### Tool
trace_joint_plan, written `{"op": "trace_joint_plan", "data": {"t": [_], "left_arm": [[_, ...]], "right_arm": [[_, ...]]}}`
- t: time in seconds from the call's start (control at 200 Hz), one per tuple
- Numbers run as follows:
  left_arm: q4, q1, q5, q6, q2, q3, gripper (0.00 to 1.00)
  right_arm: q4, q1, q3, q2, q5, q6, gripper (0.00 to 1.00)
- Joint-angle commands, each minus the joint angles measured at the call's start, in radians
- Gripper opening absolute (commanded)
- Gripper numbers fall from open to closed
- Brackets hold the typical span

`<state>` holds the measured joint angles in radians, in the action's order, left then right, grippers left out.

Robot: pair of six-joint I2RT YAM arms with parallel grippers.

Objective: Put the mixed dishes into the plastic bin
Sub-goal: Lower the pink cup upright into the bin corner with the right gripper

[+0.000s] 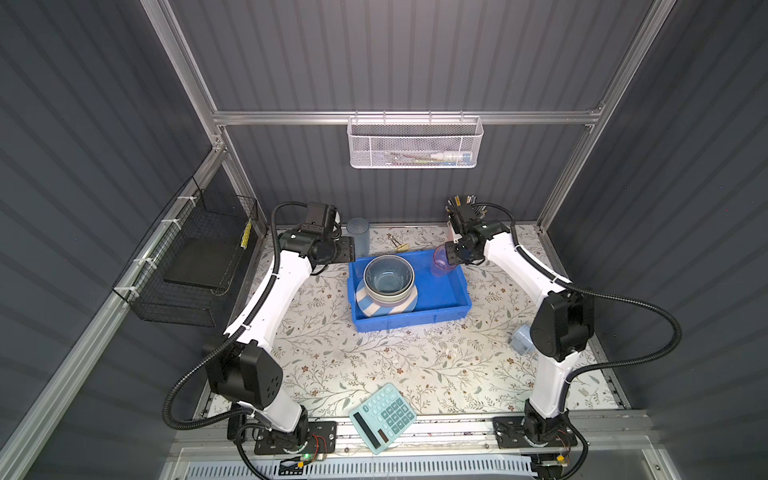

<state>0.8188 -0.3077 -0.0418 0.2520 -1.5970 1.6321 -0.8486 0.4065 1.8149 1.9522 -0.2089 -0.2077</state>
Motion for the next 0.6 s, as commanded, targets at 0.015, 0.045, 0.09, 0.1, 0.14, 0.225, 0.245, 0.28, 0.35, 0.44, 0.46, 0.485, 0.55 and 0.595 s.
{"op": "trace_joint_plan", "data": {"t": [0.015,0.045,0.09,0.1,0.14,0.225,0.245,0.28,0.35,0.44,0.46,0.485,0.55,0.595], "left_arm": [[0.016,0.005,-0.016,0.003,0.035,-0.018,0.71],[0.016,0.006,-0.018,0.001,0.037,-0.022,0.71],[0.013,0.008,-0.019,0.001,0.040,-0.029,0.71],[0.013,0.008,-0.020,0.000,0.040,-0.031,0.71],[0.013,0.009,-0.021,-0.001,0.043,-0.035,0.71],[0.013,0.012,-0.024,-0.004,0.047,-0.043,0.71],[0.012,0.012,-0.026,-0.004,0.048,-0.044,0.71],[0.011,0.014,-0.029,-0.005,0.050,-0.047,0.71],[0.011,0.018,-0.033,-0.006,0.052,-0.052,0.71],[0.015,0.021,-0.046,-0.009,0.052,-0.057,0.71],[0.018,0.021,-0.050,-0.007,0.050,-0.057,0.71],[0.022,0.022,-0.053,-0.008,0.049,-0.057,0.71],[0.024,0.022,-0.056,-0.009,0.049,-0.062,0.71],[0.019,0.024,-0.056,-0.010,0.049,-0.067,0.71]], "right_arm": [[-0.026,-0.007,0.061,0.031,-0.010,0.009,0.00],[-0.027,-0.008,0.068,0.039,-0.011,0.009,0.00],[-0.030,-0.009,0.077,0.050,-0.016,0.010,0.00],[-0.031,-0.010,0.078,0.052,-0.015,0.009,0.00],[-0.031,-0.011,0.083,0.061,-0.021,0.009,0.00],[-0.038,-0.012,0.096,0.076,-0.030,0.007,0.00],[-0.039,-0.014,0.098,0.079,-0.033,0.008,0.00],[-0.041,-0.014,0.100,0.086,-0.036,0.008,0.01],[-0.040,-0.017,0.103,0.094,-0.043,0.005,0.02],[-0.048,-0.020,0.113,0.108,-0.048,-0.001,0.02],[-0.050,-0.020,0.115,0.111,-0.051,-0.002,0.02],[-0.053,-0.022,0.118,0.114,-0.052,-0.003,0.02],[-0.051,-0.022,0.118,0.115,-0.053,-0.005,0.08],[-0.050,-0.022,0.119,0.116,-0.051,-0.005,0.10]]}}
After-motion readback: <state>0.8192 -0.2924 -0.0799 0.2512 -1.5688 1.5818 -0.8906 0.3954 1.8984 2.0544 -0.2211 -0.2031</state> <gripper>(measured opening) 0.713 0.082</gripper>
